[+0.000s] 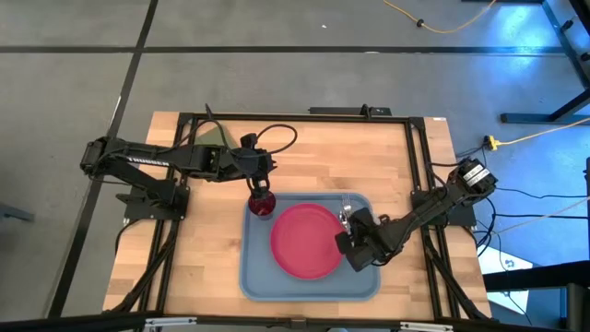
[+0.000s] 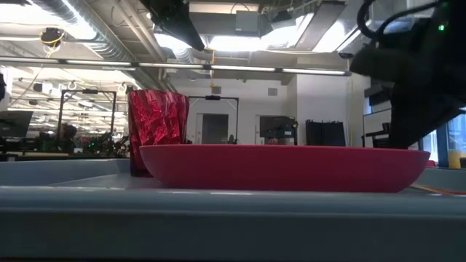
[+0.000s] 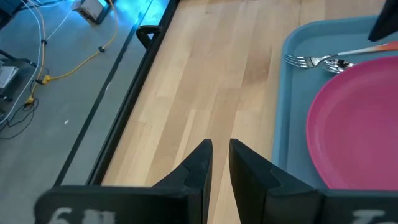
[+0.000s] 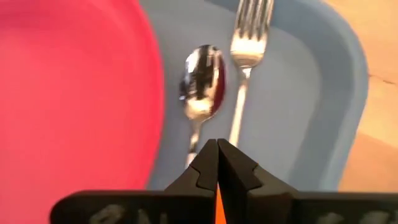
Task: Pick and place plate/cup/fork/spoon on tray
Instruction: Adjust the orange spoon and fork
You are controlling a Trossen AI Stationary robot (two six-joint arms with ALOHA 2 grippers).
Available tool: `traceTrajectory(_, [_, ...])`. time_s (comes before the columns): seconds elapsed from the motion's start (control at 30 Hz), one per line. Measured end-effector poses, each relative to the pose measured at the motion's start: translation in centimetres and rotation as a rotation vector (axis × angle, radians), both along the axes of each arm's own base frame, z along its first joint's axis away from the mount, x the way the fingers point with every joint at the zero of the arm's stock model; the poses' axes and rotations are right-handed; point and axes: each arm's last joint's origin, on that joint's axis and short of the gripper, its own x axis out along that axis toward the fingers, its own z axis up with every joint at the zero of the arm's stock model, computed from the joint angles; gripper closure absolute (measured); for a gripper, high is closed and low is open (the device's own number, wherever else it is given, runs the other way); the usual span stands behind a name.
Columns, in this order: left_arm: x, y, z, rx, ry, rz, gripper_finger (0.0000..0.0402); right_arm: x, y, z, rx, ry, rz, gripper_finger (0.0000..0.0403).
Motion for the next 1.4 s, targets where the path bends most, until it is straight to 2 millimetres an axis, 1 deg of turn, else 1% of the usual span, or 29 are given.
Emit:
traceTrajectory(0.13, [0.0, 0.0, 0.0, 0.0, 0.0, 0.0, 0.0355, -0.5, -0.9, -1.0, -0.022, 0.023, -0.032, 0.0396])
traceTrajectory(0.3, [0.0, 0.0, 0.0, 0.0, 0.0, -0.001, 0.0355, -0.4, -2.0, -1.5, -0.105, -0.023, -0.054, 0.0396])
traceTrajectory(0.4, [0.0, 0.0, 0.0, 0.0, 0.0, 0.0, 0.0355, -0.4, -3.2, -2.0, -0.132, -0.011, -0.091, 0.0396])
traceTrajectory(0.57, [0.0, 0.0, 0.0, 0.0, 0.0, -0.001, 0.0355, 0.3, -5.0, -2.6, -0.131, 0.007, -0.109, 0.0396])
traceTrajectory(0.77, [0.0, 0.0, 0.0, 0.0, 0.0, 0.0, 0.0355, 1.0, -6.2, -2.9, -0.095, 0.02, -0.092, 0.0396])
traceTrajectory(0.93, [0.0, 0.0, 0.0, 0.0, 0.0, 0.0, 0.0355, 1.1, -6.8, -3.3, -0.063, 0.03, -0.089, 0.0396])
traceTrajectory(1.07, [0.0, 0.0, 0.0, 0.0, 0.0, -0.001, 0.0355, 1.3, -6.8, -3.5, -0.056, 0.012, -0.075, 0.0396])
traceTrajectory(1.4, [0.0, 0.0, 0.0, 0.0, 0.0, -0.001, 0.0355, 1.2, -6.7, -3.6, -0.02, 0.03, -0.072, 0.0396])
